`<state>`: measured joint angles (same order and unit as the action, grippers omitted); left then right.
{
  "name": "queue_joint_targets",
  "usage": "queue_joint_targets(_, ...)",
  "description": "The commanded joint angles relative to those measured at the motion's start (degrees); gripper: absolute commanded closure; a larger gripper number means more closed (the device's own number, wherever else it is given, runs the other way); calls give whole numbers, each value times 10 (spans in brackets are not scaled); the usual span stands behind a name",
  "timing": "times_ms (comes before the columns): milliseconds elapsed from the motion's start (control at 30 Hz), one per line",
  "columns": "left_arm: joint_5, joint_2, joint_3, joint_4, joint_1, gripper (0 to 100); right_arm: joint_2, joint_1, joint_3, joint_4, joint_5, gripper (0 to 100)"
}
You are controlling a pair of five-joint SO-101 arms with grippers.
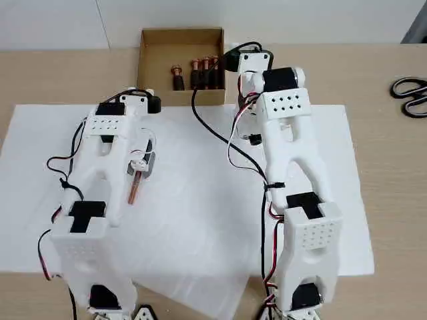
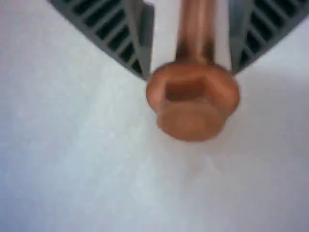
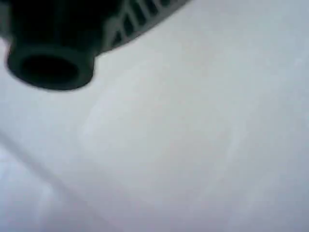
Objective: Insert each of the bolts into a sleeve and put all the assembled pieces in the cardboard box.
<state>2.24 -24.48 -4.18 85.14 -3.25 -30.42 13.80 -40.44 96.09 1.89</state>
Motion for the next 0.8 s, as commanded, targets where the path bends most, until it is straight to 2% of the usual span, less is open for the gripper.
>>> queue_joint_targets(0,4,2,-21,-11,-5,895,39,-6,-4,-1,3,995)
queue_joint_targets(400,2,-40,-20,-25,-4,897,39,-6,-4,-2,3,995)
queue_joint_targets(567,0,-59,-22,-26,-4,956,39,-6,-4,-2,3,995)
queue_joint_targets(767,-11,-58,-49,-13,-4,964,39,-6,-4,-2,3,995)
